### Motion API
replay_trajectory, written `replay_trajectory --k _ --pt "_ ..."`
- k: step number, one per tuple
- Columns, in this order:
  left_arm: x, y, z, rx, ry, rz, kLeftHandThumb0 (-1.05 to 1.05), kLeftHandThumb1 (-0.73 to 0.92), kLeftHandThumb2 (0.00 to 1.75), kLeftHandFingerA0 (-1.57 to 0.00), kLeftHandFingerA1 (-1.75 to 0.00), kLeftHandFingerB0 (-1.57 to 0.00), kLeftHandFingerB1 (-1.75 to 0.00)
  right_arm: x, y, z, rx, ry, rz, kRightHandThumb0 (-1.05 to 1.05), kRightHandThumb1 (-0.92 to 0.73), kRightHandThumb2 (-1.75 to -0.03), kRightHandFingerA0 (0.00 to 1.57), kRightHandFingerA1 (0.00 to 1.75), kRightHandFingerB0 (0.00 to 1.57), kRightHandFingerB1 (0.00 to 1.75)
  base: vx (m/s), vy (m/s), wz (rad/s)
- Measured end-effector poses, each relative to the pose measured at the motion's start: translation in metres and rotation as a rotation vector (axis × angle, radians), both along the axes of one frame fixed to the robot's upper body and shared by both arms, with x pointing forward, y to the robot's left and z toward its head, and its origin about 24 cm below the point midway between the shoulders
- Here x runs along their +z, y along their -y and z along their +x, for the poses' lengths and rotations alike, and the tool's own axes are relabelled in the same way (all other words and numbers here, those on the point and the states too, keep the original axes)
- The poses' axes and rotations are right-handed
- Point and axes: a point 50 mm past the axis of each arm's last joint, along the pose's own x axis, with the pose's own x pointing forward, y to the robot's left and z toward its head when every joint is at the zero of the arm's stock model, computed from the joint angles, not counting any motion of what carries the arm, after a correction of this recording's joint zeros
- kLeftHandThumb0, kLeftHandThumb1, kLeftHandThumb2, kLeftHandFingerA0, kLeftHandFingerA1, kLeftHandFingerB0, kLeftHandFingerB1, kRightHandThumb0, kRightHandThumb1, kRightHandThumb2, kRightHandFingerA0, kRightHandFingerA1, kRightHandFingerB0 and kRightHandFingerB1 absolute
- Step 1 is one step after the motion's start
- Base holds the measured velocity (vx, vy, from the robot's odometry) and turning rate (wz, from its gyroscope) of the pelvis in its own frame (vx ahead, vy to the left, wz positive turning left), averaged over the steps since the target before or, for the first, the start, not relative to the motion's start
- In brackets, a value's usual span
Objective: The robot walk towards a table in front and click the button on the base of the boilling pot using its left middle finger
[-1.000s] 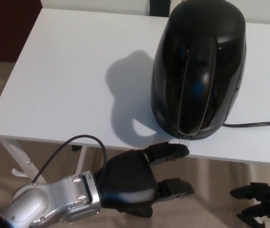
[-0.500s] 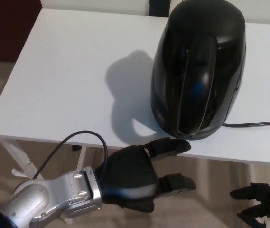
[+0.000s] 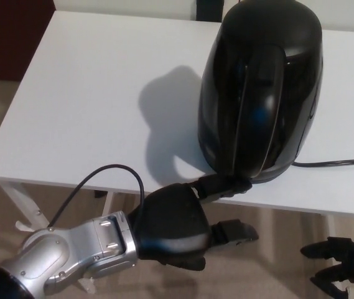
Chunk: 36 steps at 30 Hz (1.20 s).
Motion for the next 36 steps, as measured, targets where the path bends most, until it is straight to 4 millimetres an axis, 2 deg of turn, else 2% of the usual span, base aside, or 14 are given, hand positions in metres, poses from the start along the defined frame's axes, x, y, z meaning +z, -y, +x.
replay_trajectory --k 5,10,17,19,20,26,27,28,30,31,33,34,35,36 --pt "-0.001 0.0 0.002 0.007 0.001 0.01 -0.5 0.77 0.63 -0.33 -0.34 -0.23 -0.28 0.001 0.0 0.0 0.004 0.007 0.003 -0.59 -0.62 -0.6 0.67 0.4 0.61 0.38 0.0 0.0 0.0" --pt "-0.003 0.0 0.003 0.017 -0.003 0.017 -0.5 0.77 0.63 -0.33 -0.34 -0.23 -0.28 0.001 0.0 0.001 0.01 0.006 -0.001 -0.58 -0.64 -0.6 0.77 0.43 0.72 0.41 0.0 0.0 0.0" --pt "-0.006 0.0 0.003 0.025 -0.012 0.026 -0.5 0.75 0.63 -0.33 -0.34 -0.25 -0.29 0.002 0.001 0.003 0.02 0.0 -0.002 -0.62 -0.62 -0.6 0.66 0.4 0.63 0.39 0.0 0.0 0.0" --pt "-0.006 0.0 0.002 0.025 -0.016 0.029 -0.5 0.76 0.63 -0.32 -0.33 -0.24 -0.29 0.002 0.001 0.002 0.022 -0.002 -0.002 -0.6 -0.63 -0.6 0.68 0.4 0.63 0.39 0.0 0.0 0.0" --pt "-0.007 0.001 0.002 0.025 -0.019 0.032 -0.5 0.75 0.63 -0.32 -0.34 -0.25 -0.29 0.002 0.001 0.002 0.023 -0.002 -0.002 -0.57 -0.61 -0.59 0.79 0.43 0.7 0.4 0.0 0.0 0.0" --pt "-0.01 0.002 -0.001 0.025 -0.029 0.033 -0.51 0.76 0.62 -0.33 -0.33 -0.24 -0.28 0.003 0.002 0.002 0.028 -0.004 -0.006 -0.63 -0.55 -0.64 0.7 0.44 0.63 0.41 0.0 0.0 0.0" --pt "-0.01 0.002 -0.001 0.024 -0.03 0.033 -0.58 0.63 0.84 -0.25 -0.43 -0.17 -0.39 0.003 0.003 0.002 0.029 -0.005 -0.008 -0.61 -0.62 -0.6 0.66 0.4 0.64 0.39 0.0 0.0 0.0" --pt "-0.011 0.003 -0.001 0.024 -0.032 0.034 -0.51 0.76 0.62 -0.33 -0.33 -0.24 -0.28 0.003 0.003 0.002 0.03 -0.005 -0.008 -0.6 -0.62 -0.6 0.69 0.41 0.65 0.39 0.0 0.0 0.0" --pt "-0.012 0.003 -0.002 0.022 -0.035 0.036 -0.51 0.77 0.62 -0.33 -0.33 -0.24 -0.28 0.003 0.003 0.003 0.028 -0.009 -0.006 -0.61 -0.6 -0.59 0.69 0.4 0.64 0.39 0.0 0.0 0.0" --pt "-0.012 0.003 -0.002 0.021 -0.037 0.038 -0.57 0.64 0.84 -0.25 -0.43 -0.17 -0.39 0.003 0.003 0.003 0.028 -0.01 -0.005 -0.59 -0.59 -0.59 0.68 0.4 0.64 0.39 0.0 0.0 0.0" --pt "-0.013 0.003 -0.002 0.022 -0.038 0.039 -0.58 0.64 0.84 -0.25 -0.43 -0.17 -0.39 0.003 0.003 0.004 0.023 -0.015 -0.005 -0.63 -0.53 -0.63 0.69 0.43 0.64 0.41 0.0 0.0 0.0" --pt "-0.013 0.003 -0.002 0.022 -0.038 0.039 -0.51 0.75 0.62 -0.35 -0.34 -0.25 -0.29 0.003 0.003 0.005 0.019 -0.017 -0.005 -0.61 -0.53 -0.61 0.73 0.44 0.67 0.42 0.0 0.0 0.0" --pt "-0.013 0.003 -0.002 0.022 -0.038 0.04 -0.51 0.75 0.62 -0.35 -0.34 -0.25 -0.29 0.004 0.003 0.005 0.017 -0.018 -0.004 -0.61 -0.53 -0.61 0.73 0.44 0.67 0.42 0.0 0.0 0.0" --pt "-0.013 0.003 -0.003 0.022 -0.038 0.04 -0.58 0.64 0.84 -0.24 -0.43 -0.17 -0.39 0.004 0.003 0.005 0.018 -0.016 -0.003 -0.6 -0.57 -0.58 0.69 0.41 0.65 0.39 0.0 0.0 0.0"
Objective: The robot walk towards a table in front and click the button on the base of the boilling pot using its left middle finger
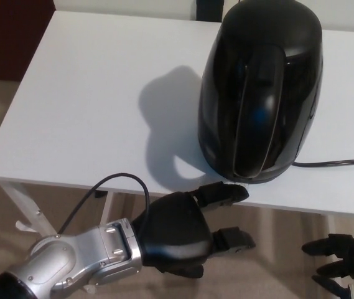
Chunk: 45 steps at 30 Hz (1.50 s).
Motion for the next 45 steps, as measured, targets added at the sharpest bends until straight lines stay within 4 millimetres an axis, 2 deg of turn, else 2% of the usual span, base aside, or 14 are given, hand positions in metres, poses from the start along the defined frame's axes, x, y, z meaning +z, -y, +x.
replay_trajectory --k 1,5,8,10,11,16,17,19,20,23,24,27,28,45 --pt "-0.0004 0.0003 -0.0004 -0.001 0.0 0.001 -0.51 0.76 0.62 -0.33 -0.33 -0.24 -0.28 0.0009 -0.0004 0.0007 0.002 0.003 0.002 -0.6 -0.59 -0.59 0.67 0.4 0.63 0.39 0.0 0.0 0.0" --pt "-0.0011 0.0005 -0.0009 -0.002 0.0 0.005 -0.51 0.77 0.63 -0.31 -0.33 -0.22 -0.28 0.0011 -0.0004 0.0009 0.0 -0.003 0.004 -0.59 -0.61 -0.6 0.69 0.41 0.65 0.39 0.0 0.0 0.0" --pt "-0.0011 0.0005 -0.0009 -0.001 -0.001 0.006 -0.51 0.76 0.63 -0.32 -0.33 -0.23 -0.28 0.0007 -0.0008 0.0009 0.001 -0.006 0.0 -0.61 -0.56 -0.62 0.71 0.44 0.64 0.41 0.0 0.0 0.0" --pt "-0.0012 0.0004 -0.0009 0.0 -0.001 0.006 -0.52 0.76 0.62 -0.32 -0.33 -0.23 -0.28 0.0005 -0.0009 0.0009 0.002 -0.007 -0.002 -0.63 -0.56 -0.64 0.7 0.44 0.62 0.41 0.0 0.0 0.0" --pt "-0.0012 0.0003 -0.0007 0.002 0.0 0.006 -0.52 0.76 0.63 -0.32 -0.33 -0.23 -0.28 0.0002 -0.0008 0.0007 0.002 -0.009 -0.002 -0.57 -0.64 -0.61 0.66 0.4 0.62 0.39 0.0 0.0 0.0" --pt "-0.0019 0.0007 -0.0014 0.006 -0.003 0.003 -0.52 0.75 0.63 -0.33 -0.34 -0.24 -0.29 0.0001 -0.0024 -0.0004 0.02 -0.004 -0.001 -0.64 -0.6 -0.63 0.62 0.41 0.57 0.39 0.0 0.0 0.0" --pt "-0.0021 0.0011 -0.0017 0.006 -0.005 0.002 -0.51 0.76 0.63 -0.32 -0.34 -0.23 -0.29 0.0001 -0.0028 -0.0004 0.024 -0.002 -0.001 -0.59 -0.65 -0.6 0.63 0.39 0.6 0.38 0.0 0.0 0.0" --pt "-0.0024 0.0017 -0.0022 0.006 -0.007 -0.001 -0.51 0.76 0.63 -0.32 -0.34 -0.24 -0.29 -0.0001 -0.0033 -0.0009 0.03 0.0 0.0 -0.64 -0.59 -0.64 0.62 0.42 0.56 0.39 0.0 0.0 0.0" --pt "-0.0026 0.0022 -0.0023 0.006 -0.008 -0.003 -0.51 0.76 0.63 -0.32 -0.34 -0.24 -0.29 0.0001 -0.0038 -0.001 0.035 0.003 0.0 -0.59 -0.65 -0.61 0.64 0.39 0.6 0.38 0.0 0.0 0.0" --pt "-0.0027 0.0033 -0.0021 0.009 -0.009 -0.007 -0.52 0.76 0.63 -0.32 -0.34 -0.24 -0.29 0.0007 -0.0042 -0.0008 0.044 0.008 -0.003 -0.59 -0.67 -0.61 0.67 0.4 0.61 0.38 0.0 0.0 0.0" --pt "-0.0029 0.0035 -0.0019 0.011 -0.009 -0.008 -0.58 0.64 0.82 -0.26 -0.43 -0.21 -0.39 0.0009 -0.0044 -0.0006 0.047 0.008 -0.006 -0.58 -0.65 -0.61 0.68 0.4 0.61 0.38 0.0 0.0 0.0" --pt "-0.0037 0.0033 -0.0014 0.017 -0.011 -0.006 -0.58 0.63 0.82 -0.26 -0.43 -0.2 -0.39 0.0014 -0.0049 -0.0002 0.05 0.011 -0.008 -0.61 -0.65 -0.61 0.66 0.4 0.6 0.38 0.0 0.0 0.0" --pt "-0.0039 0.0032 -0.0012 0.018 -0.012 -0.006 -0.52 0.74 0.62 -0.33 -0.34 -0.24 -0.29 0.0014 -0.0048 -0.0001 0.049 0.011 -0.008 -0.59 -0.64 -0.6 0.68 0.4 0.61 0.38 0.0 0.0 0.0" --pt "-0.0071 0.0022 0.0012 0.04 -0.023 -0.001 -0.53 0.77 0.64 -0.28 -0.32 -0.21 -0.28 0.0029 -0.0041 0.0018 0.042 0.009 -0.004 -0.59 -0.62 -0.6 0.65 0.39 0.6 0.38 0.0 0.0 0.0"
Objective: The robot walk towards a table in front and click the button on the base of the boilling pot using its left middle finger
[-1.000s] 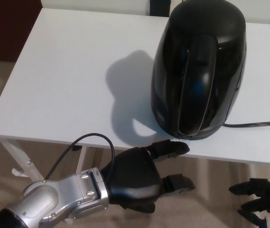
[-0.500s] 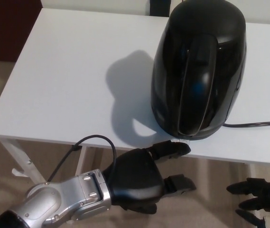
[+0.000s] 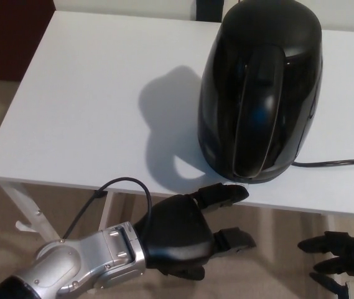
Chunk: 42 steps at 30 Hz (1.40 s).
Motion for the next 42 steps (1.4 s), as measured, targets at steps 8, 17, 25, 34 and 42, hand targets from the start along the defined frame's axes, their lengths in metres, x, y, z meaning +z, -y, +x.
replay_trajectory --k 8,17,25,34,42 --pt "-0.001 0.0 0.001 0.009 -0.007 0.016 -0.52 0.75 0.62 -0.32 -0.33 -0.23 -0.28 0.001 -0.001 0.001 0.009 0.003 -0.003 -0.64 -0.52 -0.64 0.72 0.45 0.62 0.42 0.0 0.0 0.0" --pt "-0.003 0.0 0.0 0.01 -0.011 0.014 -0.53 0.76 0.62 -0.32 -0.33 -0.22 -0.28 0.003 -0.003 0.004 0.004 0.003 -0.011 -0.58 -0.63 -0.6 0.66 0.4 0.63 0.39 0.0 0.0 0.0" --pt "0.0 -0.001 -0.002 0.0 0.0 0.003 -0.53 0.76 0.62 -0.32 -0.33 -0.23 -0.28 0.002 -0.002 0.003 0.001 -0.01 -0.007 -0.59 -0.59 -0.59 0.73 0.42 0.63 0.39 0.0 0.0 0.0" --pt "0.012 -0.006 -0.02 -0.039 0.016 -0.053 -0.43 0.75 0.63 -0.32 -0.34 -0.24 -0.3 0.001 -0.003 0.001 0.003 -0.014 -0.013 -0.55 -0.58 -0.59 0.87 0.46 0.73 0.42 0.0 0.0 0.0" --pt "-0.005 -0.048 -0.056 0.026 -0.124 -0.05 -0.55 0.75 0.62 -0.29 -0.34 -0.27 -0.3 -0.004 -0.002 -0.001 -0.02 -0.067 -0.045 -0.52 -0.53 -0.6 0.75 0.44 0.66 0.42 0.0 0.0 0.0"
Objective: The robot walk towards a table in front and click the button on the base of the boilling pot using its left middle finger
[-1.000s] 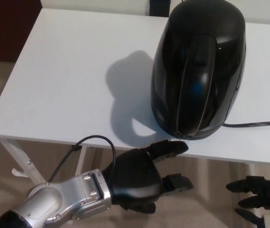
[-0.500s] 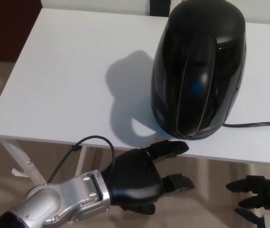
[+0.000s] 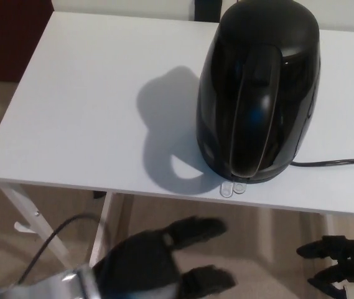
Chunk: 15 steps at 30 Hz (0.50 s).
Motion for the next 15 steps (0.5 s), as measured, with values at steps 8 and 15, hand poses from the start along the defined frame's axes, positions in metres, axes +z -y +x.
replay_trajectory --k 8,15 --pt "-0.047 -0.058 -0.003 0.307 -0.248 0.059 -0.59 0.63 0.58 -0.42 -0.35 -0.34 -0.32 -0.005 0.003 -0.005 -0.036 -0.033 -0.031 -0.48 -0.55 -0.58 0.86 0.45 0.7 0.41 0.0 0.0 0.0" --pt "-0.065 -0.088 0.006 0.565 -0.371 0.002 -0.59 0.5 0.89 -0.34 -0.52 -0.16 -0.42 -0.007 0.002 -0.007 -0.038 -0.039 -0.03 -0.47 -0.55 -0.58 0.87 0.45 0.69 0.41 0.0 0.0 0.0"
